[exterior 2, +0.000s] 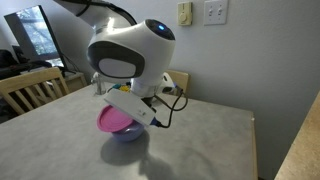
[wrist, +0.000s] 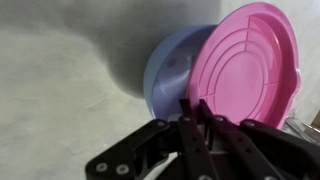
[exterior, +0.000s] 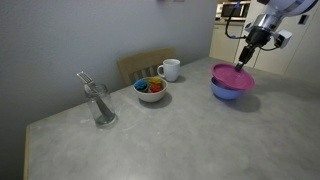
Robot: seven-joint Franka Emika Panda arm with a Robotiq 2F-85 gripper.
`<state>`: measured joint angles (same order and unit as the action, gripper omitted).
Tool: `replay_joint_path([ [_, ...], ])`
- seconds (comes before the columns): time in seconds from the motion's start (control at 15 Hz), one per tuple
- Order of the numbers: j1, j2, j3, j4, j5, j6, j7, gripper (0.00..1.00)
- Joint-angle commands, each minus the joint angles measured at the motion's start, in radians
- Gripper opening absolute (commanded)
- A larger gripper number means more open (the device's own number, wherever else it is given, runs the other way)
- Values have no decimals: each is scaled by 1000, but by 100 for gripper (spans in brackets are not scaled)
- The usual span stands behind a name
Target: Get the pink plate and use it to cover the blue bowl
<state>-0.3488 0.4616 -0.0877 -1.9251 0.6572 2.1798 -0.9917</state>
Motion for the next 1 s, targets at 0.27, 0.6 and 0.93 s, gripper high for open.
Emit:
replay_joint_path([
  [0.27,-42,10,0,1,18,-62,54,3],
  [0.6,-67,25,2,1,47,-64,38,3],
  [0.93,-71,32,3,6,54,-53,39,3],
])
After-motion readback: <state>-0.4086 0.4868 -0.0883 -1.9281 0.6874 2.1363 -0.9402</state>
